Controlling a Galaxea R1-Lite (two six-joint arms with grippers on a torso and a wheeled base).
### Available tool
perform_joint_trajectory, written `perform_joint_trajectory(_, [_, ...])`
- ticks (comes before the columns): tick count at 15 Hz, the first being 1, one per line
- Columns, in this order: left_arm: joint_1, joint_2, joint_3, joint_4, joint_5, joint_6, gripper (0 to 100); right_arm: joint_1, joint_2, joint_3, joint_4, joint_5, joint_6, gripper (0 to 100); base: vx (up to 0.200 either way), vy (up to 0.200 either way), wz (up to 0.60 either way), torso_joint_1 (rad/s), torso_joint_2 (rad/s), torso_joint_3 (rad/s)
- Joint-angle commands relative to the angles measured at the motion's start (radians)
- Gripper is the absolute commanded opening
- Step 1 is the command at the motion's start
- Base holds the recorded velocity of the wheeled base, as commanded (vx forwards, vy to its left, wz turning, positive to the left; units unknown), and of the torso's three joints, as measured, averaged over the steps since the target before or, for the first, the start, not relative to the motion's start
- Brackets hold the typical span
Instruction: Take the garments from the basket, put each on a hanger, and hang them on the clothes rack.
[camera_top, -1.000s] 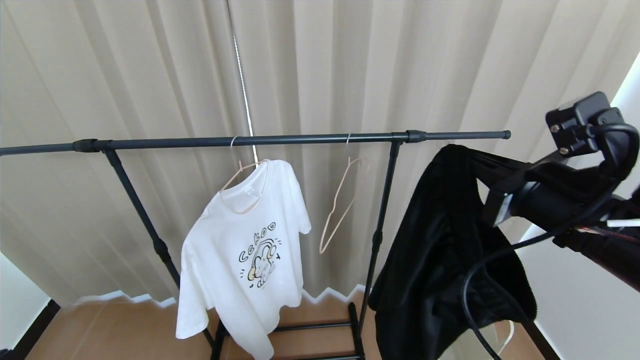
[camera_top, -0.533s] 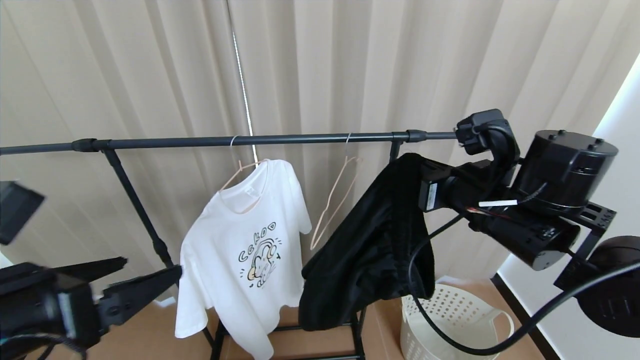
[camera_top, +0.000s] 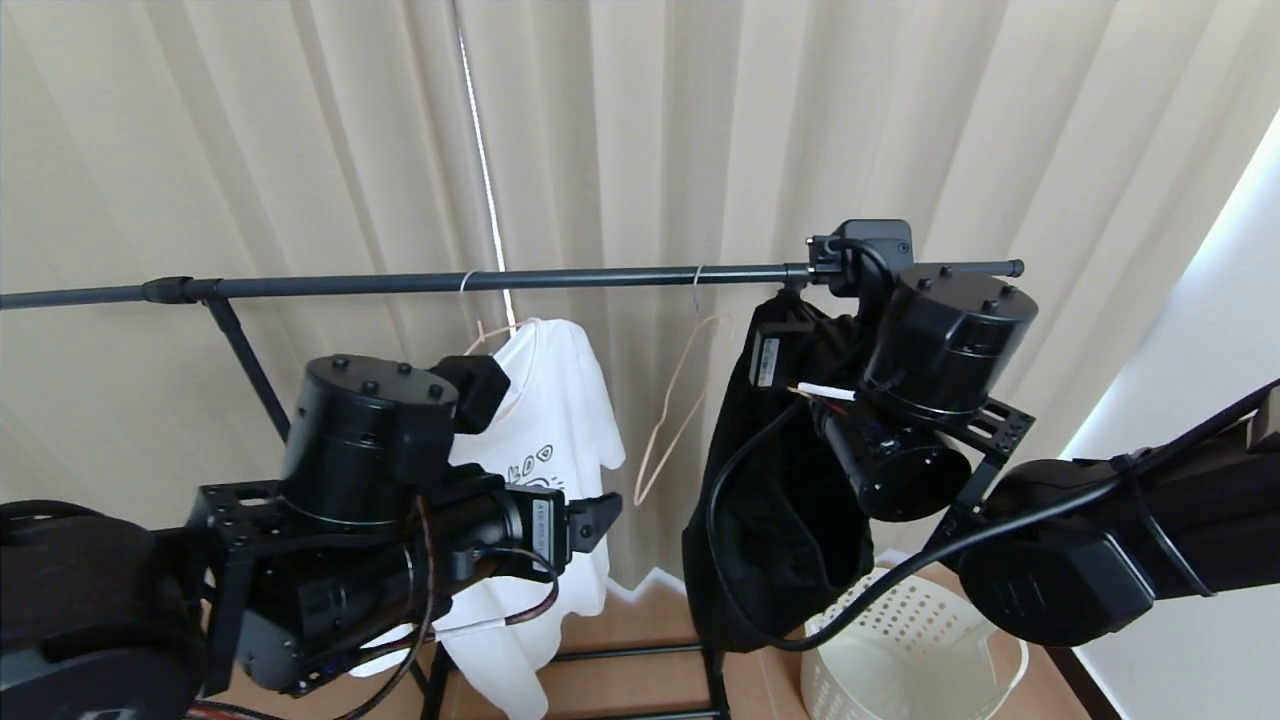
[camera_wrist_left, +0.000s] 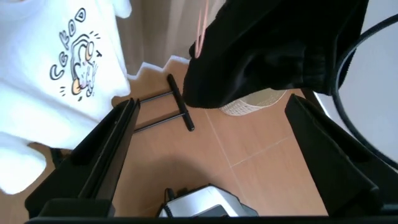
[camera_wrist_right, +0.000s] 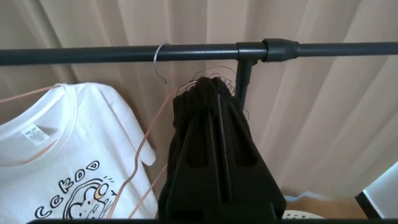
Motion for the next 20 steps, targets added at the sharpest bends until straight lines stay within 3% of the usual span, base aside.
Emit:
perform_joint_trajectory(1, [-0.017, 0.096, -0.015, -0.018, 0.002, -0.002, 100, 0.016, 0.02, 0.0, -0.002, -0.001, 0.0, 0, 0.0, 0.0, 0.0, 0.0, 0.0, 0.0])
perform_joint_trajectory(10, [-0.054, 0.185, -0.118, -0.029, 0.039, -0.076, 100, 0.069, -0.025, 0.054, -0.052, -0.002, -0.01, 0, 0.0, 0.0, 0.0, 0.0, 0.0, 0.0])
perform_joint_trajectory(17, [-0.161, 0.248, -0.212, -0.033, 0.04, -0.085, 100, 0.164, -0.046, 0.086, -0.055, -0.033, -0.01, 0, 0.0, 0.0, 0.0, 0.0, 0.0, 0.0])
perform_joint_trajectory(20, [-0.187, 0.325, -0.278, -0.05, 0.12, -0.111, 100, 0.166, -0.052, 0.088, -0.057, -0.039, -0.008, 0, 0.0, 0.0, 0.0, 0.0, 0.0, 0.0])
